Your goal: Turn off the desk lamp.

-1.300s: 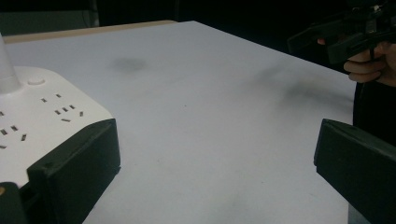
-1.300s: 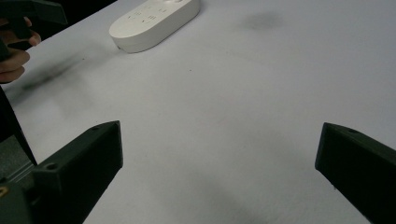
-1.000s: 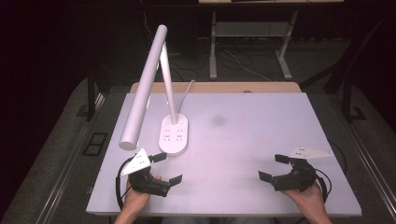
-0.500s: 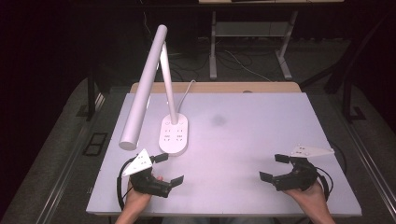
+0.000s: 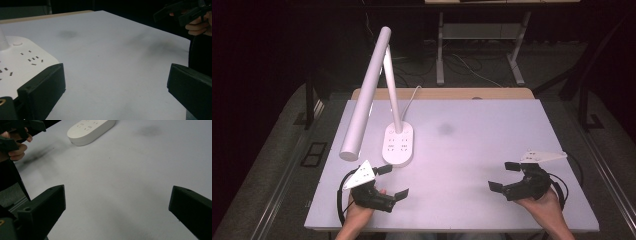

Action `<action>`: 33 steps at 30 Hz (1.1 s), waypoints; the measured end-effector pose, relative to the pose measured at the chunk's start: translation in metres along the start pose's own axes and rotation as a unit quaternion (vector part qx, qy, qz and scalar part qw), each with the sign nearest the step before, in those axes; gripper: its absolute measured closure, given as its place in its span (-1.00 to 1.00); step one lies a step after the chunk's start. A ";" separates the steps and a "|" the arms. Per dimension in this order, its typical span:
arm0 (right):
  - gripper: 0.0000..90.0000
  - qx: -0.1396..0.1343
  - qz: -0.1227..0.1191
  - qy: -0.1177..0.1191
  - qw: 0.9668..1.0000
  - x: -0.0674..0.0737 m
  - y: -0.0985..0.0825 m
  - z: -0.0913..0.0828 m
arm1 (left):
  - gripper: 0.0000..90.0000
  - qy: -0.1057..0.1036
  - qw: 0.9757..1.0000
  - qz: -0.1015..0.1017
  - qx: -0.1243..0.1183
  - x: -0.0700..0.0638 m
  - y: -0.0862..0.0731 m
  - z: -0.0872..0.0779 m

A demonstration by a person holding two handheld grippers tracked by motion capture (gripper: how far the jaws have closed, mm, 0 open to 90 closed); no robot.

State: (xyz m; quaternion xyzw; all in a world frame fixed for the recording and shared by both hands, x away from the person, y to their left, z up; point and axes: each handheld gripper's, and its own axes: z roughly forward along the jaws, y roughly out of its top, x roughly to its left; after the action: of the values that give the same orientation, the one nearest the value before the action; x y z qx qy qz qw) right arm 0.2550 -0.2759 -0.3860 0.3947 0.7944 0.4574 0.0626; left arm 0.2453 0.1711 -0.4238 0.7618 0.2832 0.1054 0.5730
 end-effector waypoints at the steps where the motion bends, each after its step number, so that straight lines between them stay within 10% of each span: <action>1: -0.98 0.000 0.000 0.000 1.000 0.000 0.002 -0.001 | -0.99 0.000 1.000 0.000 0.000 0.000 0.000 0.000; 33: -0.98 0.025 -0.016 0.020 0.999 -0.016 0.057 0.019 | -0.99 0.008 1.000 -0.001 0.000 0.000 0.000 -0.002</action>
State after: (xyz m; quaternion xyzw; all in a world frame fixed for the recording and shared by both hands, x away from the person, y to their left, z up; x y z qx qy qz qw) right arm 0.3068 -0.2590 -0.3570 0.3739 0.8130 0.4442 0.0443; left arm 0.2446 0.1725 -0.4235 0.7606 0.2884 0.1114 0.5708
